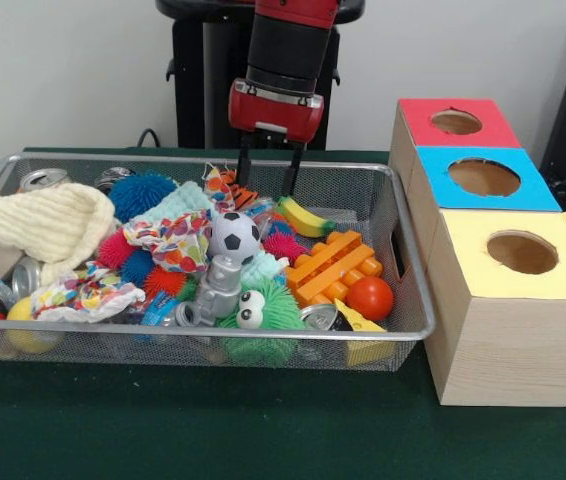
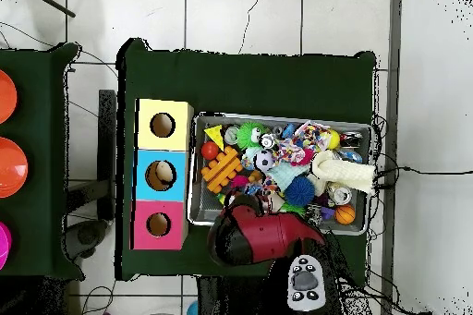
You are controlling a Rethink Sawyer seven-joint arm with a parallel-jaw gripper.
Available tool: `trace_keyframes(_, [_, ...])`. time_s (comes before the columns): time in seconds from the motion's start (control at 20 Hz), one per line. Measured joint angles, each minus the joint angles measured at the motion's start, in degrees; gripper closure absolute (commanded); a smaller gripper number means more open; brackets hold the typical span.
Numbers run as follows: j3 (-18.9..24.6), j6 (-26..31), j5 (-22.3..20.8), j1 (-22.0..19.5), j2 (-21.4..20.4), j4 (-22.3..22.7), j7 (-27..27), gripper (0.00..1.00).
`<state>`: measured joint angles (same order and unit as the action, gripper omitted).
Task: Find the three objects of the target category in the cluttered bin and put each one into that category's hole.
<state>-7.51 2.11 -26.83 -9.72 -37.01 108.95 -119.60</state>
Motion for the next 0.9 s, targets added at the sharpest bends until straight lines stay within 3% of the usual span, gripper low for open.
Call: trace_keyframes(0.9, [0.2, 0.0, 0.4, -3.3, 0.0, 0.0, 0.0, 0.0])
